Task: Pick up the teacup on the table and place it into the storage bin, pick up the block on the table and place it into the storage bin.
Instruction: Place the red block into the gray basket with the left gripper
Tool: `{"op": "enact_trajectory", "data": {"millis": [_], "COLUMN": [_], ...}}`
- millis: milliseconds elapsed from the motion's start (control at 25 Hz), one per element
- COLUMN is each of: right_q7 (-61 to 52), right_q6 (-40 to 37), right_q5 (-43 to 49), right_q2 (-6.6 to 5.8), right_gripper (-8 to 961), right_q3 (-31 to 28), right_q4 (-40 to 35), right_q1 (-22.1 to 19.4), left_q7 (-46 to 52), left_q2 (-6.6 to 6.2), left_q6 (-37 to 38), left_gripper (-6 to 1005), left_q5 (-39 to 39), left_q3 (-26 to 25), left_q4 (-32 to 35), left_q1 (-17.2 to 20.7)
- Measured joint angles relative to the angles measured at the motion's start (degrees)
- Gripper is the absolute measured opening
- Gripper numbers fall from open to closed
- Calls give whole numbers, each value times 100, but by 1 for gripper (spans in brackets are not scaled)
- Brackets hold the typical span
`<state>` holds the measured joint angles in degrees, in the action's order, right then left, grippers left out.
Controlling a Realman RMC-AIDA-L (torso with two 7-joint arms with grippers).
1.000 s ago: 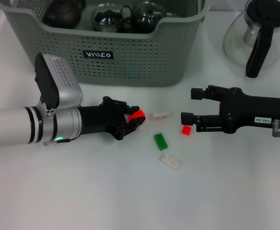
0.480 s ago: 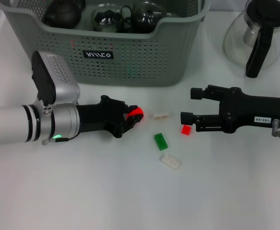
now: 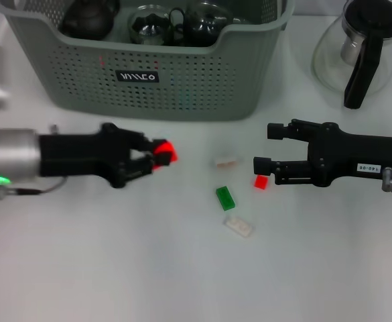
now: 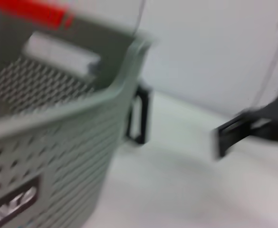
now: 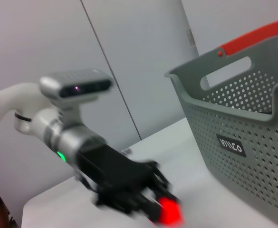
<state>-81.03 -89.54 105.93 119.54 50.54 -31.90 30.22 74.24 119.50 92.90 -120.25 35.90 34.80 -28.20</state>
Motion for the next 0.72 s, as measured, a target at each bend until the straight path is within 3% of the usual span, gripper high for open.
{"op": "enact_trajectory", "data": {"millis": [120,200,240,360,560,720], "right_q7": [0,-1,-1,-1,-1,0], "right_q6": [-3,-3,-3,-3,13,46], "right_q5": [1,-1,-3,-7,-10,-12], "right_q2": [-1,-1,-1,-2,17,26], "right_gripper": [947,947,947,947,947,946], "right_q3": [0,0,0,-1,-1,0], "right_q4": [0,0,0,0,-1,-1], "right_q1": [2,10,17,37,60,66], "left_q7": [230,753,753,1448,3231,4278], "left_q2": [-126,-286,-286,-446,-748,-1040], "left_q6": [964,1595,1595,1718,824,-700], "left_gripper": [190,191,191,191,191,191], "left_q5": [19,231,231,623,958,275], "left_q3": [-543,-1203,-1203,-1476,-1518,-640], "left_q4": [304,465,465,479,521,622], "left_q1": [10,-207,-207,-546,-1297,-1897]}}
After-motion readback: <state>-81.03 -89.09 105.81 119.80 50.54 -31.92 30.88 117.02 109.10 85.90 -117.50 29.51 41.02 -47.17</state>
